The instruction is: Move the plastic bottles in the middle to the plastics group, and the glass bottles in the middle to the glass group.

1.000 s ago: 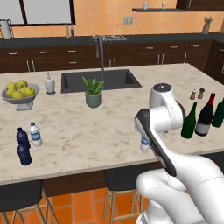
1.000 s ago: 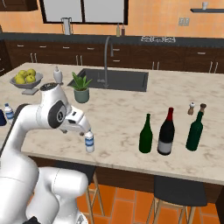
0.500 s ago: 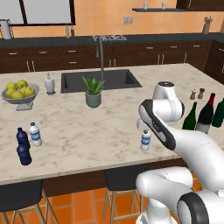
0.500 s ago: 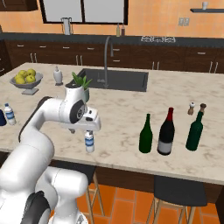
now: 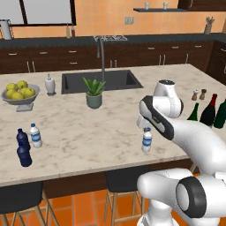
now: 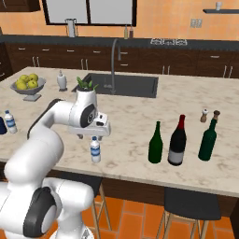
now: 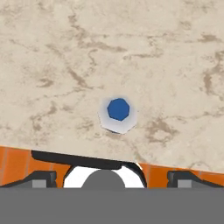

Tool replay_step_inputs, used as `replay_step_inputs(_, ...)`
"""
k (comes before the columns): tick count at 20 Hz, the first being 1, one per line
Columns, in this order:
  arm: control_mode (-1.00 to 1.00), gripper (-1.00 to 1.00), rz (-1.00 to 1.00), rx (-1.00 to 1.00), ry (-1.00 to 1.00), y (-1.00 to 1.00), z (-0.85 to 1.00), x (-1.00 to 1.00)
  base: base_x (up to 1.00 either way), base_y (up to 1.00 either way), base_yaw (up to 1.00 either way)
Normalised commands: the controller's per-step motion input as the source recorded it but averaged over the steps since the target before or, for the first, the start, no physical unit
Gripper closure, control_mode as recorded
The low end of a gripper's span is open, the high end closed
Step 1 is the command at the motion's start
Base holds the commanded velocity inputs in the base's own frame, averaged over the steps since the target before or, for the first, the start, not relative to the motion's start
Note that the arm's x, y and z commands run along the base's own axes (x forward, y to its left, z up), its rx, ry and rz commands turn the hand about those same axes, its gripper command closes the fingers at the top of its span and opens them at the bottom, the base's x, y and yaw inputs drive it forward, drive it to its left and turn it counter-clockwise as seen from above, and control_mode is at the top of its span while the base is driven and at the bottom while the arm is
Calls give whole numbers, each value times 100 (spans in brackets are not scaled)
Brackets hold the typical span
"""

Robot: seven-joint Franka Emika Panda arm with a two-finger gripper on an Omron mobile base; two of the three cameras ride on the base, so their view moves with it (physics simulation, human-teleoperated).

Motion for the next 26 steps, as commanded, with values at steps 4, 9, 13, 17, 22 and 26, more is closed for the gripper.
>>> replay_step_inputs(4,-100,-100,4,0,-3,0,-30,36,0,0,0)
replay_step_inputs(9,-100,-100,1,0,-8,-4,-9,16,0,0,0)
replay_step_inputs(13,-100,-100,1,0,-5,0,0,-4,0,0,0)
replay_step_inputs(17,-100,-100,0,0,-3,0,-6,-6,0,0,0)
replay_step_inputs(22,-100,-100,0,0,-3,0,-12,4,0,0,0)
replay_step_inputs(26,-100,-100,1,0,-1,0,-24,0,0,0,0)
